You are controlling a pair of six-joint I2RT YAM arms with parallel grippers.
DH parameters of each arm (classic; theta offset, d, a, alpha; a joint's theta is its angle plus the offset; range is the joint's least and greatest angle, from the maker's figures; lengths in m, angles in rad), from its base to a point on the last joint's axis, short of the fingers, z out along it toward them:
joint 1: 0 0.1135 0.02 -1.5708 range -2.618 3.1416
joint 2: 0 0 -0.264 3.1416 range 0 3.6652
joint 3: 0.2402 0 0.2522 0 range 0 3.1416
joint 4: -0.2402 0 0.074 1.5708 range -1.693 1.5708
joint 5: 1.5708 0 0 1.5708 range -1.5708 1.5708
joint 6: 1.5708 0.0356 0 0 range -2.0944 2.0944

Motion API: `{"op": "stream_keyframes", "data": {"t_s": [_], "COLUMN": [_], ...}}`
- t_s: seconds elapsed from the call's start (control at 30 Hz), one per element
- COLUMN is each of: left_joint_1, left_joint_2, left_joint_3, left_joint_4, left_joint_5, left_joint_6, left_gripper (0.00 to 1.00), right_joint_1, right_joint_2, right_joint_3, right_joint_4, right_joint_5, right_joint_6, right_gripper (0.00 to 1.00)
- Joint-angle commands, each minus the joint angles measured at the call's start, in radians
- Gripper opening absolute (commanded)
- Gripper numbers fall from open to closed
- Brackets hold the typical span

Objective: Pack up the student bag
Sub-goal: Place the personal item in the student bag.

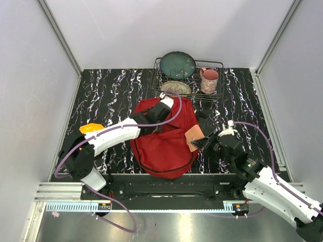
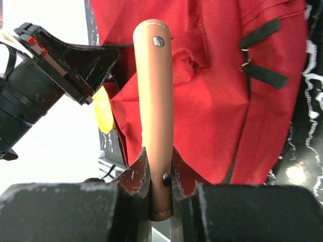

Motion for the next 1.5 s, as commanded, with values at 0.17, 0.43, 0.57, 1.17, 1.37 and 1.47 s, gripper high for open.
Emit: {"op": "stream_keyframes", "data": {"t_s": [0.17,0.43,0.57,1.17,1.37,1.47], "left_joint_1": [0.007,0.007,0.007,0.007,0.007,0.007], "left_joint_2": [-0.094,-0.103,-0.106,-0.128,-0.138,-0.157], "left_joint_3": [0.165,0.219,0.228,0.248,0.245,0.233], "left_joint_4": [-0.063,-0.138,-0.161,-0.201,-0.198,-0.182], "left_joint_5": [0.035,0.07,0.077,0.05,0.057,0.093], "left_joint_6": [-0.074,-0.114,-0.14,-0.193,-0.191,-0.185], "left_gripper": [0.03,0.02,0.01,0.02,0.01,0.01], "right_joint_1": [-0.001,-0.001,-0.001,0.015,0.021,0.021], "right_joint_2": [0.184,0.451,0.564,0.657,0.677,0.726], "right_joint_3": [-0.079,-0.087,-0.095,-0.116,-0.164,-0.141], "right_joint_4": [0.535,0.93,1.145,1.082,1.139,1.151], "right_joint_5": [-0.245,-0.367,-0.404,-0.355,-0.284,-0.267], "right_joint_6": [0.131,0.251,0.325,0.426,0.435,0.429], "right_gripper": [0.0,0.0,0.0,0.0,0.0,0.0]}}
